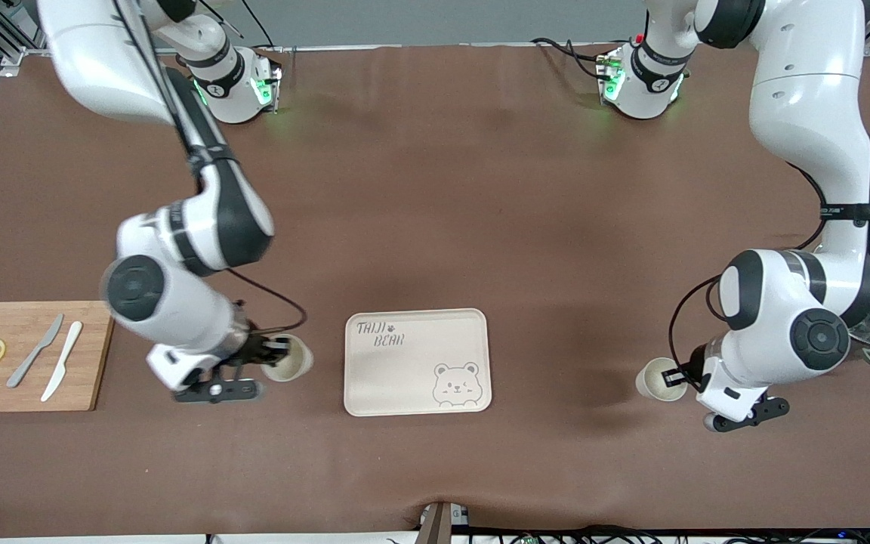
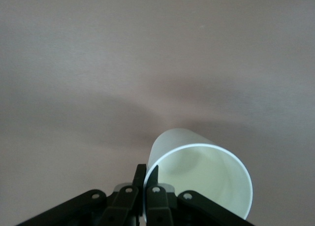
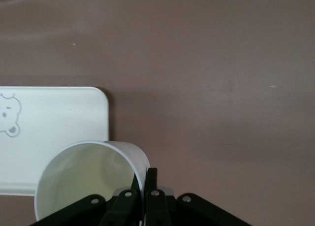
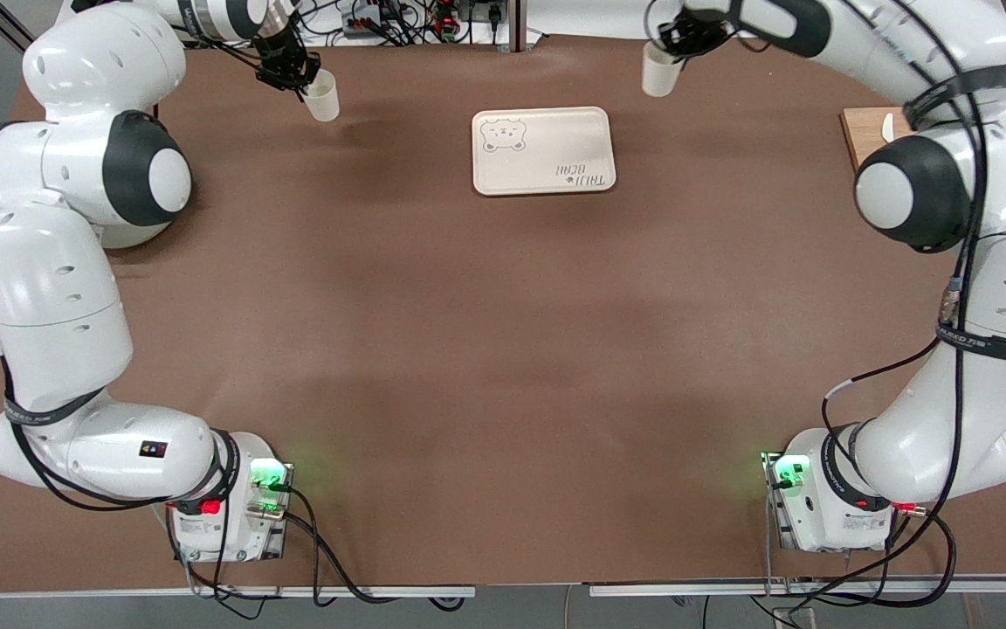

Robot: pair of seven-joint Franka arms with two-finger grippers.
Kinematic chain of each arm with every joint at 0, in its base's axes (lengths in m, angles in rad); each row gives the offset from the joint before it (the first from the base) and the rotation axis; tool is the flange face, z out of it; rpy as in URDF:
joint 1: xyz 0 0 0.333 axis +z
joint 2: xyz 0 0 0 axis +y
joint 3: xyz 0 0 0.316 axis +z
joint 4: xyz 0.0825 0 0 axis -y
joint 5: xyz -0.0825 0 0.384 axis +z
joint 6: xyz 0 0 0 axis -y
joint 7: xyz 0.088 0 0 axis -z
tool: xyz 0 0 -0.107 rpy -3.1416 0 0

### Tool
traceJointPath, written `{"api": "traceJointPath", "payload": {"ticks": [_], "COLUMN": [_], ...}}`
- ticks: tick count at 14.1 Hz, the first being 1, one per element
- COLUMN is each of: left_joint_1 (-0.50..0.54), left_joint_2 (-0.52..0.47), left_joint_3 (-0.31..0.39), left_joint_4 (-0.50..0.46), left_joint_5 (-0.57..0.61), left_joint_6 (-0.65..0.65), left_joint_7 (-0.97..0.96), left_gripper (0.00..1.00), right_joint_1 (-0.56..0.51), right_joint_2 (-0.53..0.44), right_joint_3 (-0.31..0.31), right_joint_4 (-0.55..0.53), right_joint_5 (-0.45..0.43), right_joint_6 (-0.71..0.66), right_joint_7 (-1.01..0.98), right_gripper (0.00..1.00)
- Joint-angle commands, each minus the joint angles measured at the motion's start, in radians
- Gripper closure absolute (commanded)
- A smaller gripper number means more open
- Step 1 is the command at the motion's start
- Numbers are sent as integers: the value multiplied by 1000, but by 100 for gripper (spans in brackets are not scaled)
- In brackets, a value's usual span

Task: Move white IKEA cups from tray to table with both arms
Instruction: 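Carry the cups off the tray, each gripper moving outward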

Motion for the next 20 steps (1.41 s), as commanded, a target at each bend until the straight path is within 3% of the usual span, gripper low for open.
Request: {"api": "traceJointPath", "payload": {"ticks": [1,12,15,16,17,20], "left_joint_1": [37,59,59,59,57,54], "left_joint_2": [24,90,90,88,85,65], "left_joint_3": [-8,-12,-12,-10,-10,-10], "left_joint_4": [0,-3,-4,-6,-6,-6], "left_joint_5": [-22,-29,-29,-29,-25,-25], "left_joint_6": [26,81,81,80,81,80], "left_joint_7": [72,81,81,81,85,88], "left_gripper": [100,100,73,56,30,4], "right_joint_1": [-77,-306,-334,-334,-332,-326], "right_joint_2": [-29,37,66,66,66,88], "right_joint_3": [19,14,14,14,14,14], "right_joint_4": [-26,-54,-89,-126,-159,-183], "right_joint_5": [16,114,123,123,123,123], "right_joint_6": [-14,11,73,125,179,235], "right_joint_7": [-132,-612,-671,-673,-679,-688], "right_gripper": [100,100,100,100,100,100]}}
